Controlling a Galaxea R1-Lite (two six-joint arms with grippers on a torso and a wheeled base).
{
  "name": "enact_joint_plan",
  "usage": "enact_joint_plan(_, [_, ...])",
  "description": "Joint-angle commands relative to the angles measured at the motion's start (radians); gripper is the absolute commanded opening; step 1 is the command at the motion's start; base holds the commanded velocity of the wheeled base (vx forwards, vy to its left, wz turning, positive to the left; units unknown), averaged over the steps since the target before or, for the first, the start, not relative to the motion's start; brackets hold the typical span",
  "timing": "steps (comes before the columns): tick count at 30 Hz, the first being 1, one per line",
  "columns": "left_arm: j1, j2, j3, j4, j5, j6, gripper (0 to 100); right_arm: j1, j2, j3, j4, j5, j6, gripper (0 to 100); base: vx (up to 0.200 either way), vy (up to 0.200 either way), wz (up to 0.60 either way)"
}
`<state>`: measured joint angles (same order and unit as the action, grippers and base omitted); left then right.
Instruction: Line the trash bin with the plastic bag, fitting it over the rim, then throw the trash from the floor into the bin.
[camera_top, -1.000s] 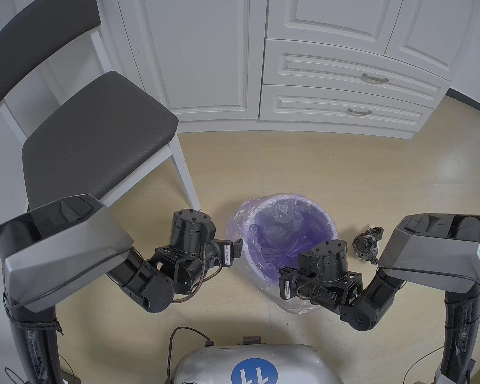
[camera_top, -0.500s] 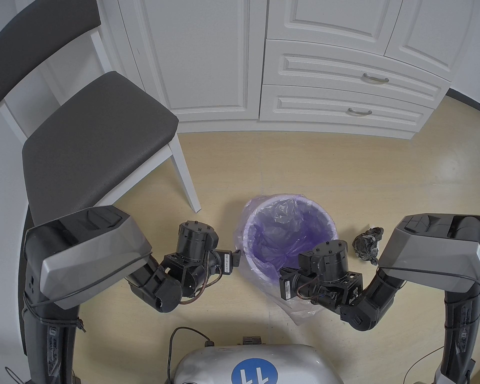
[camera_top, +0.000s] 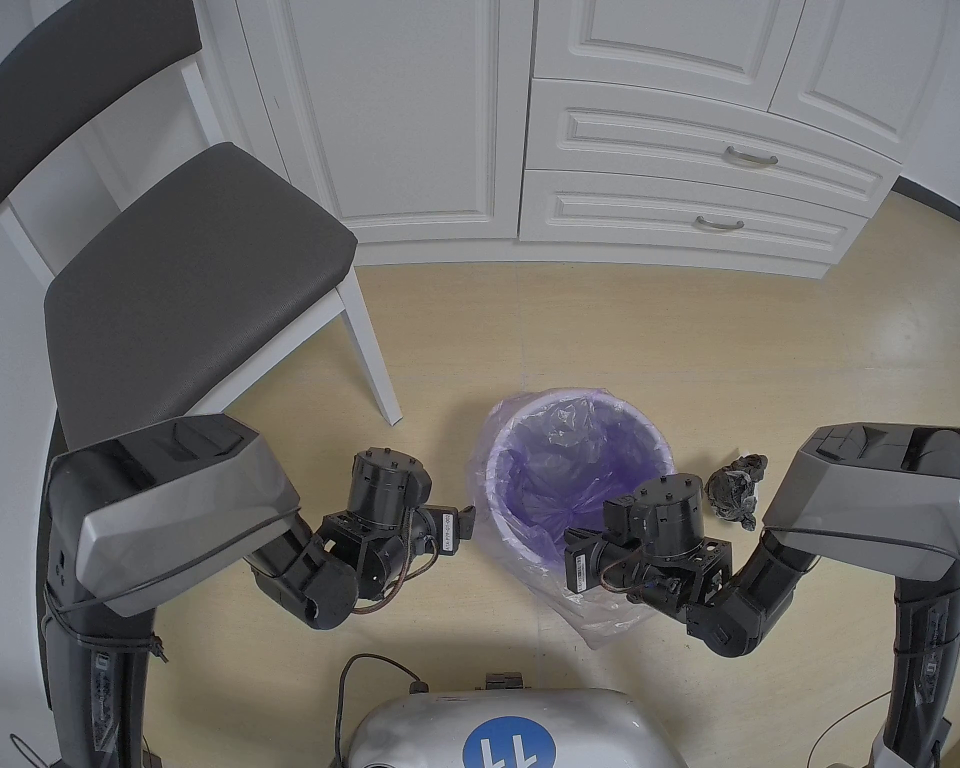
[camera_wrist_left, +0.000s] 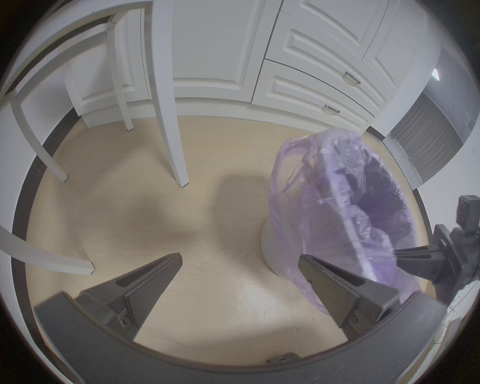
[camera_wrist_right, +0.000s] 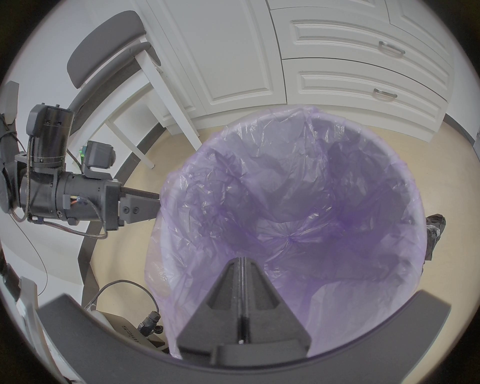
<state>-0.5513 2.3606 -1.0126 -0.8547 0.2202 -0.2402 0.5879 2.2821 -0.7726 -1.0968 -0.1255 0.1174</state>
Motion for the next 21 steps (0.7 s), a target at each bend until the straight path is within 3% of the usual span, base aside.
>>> enact_joint_plan(1, [-0.006, -0.115, 0.077, 0.003, -0.001, 0.006, 100, -0.014, -0.061, 0.026, 0.005, 0.000, -0.001, 0, 0.000, 0.000, 0.00])
enact_joint_plan(21, [-0.024, -0.314, 0.223, -0.006, -0.050, 0.007, 100, -0.019, -0.184, 0.095, 0.015, 0.000, -0.004, 0, 0.000, 0.000, 0.00])
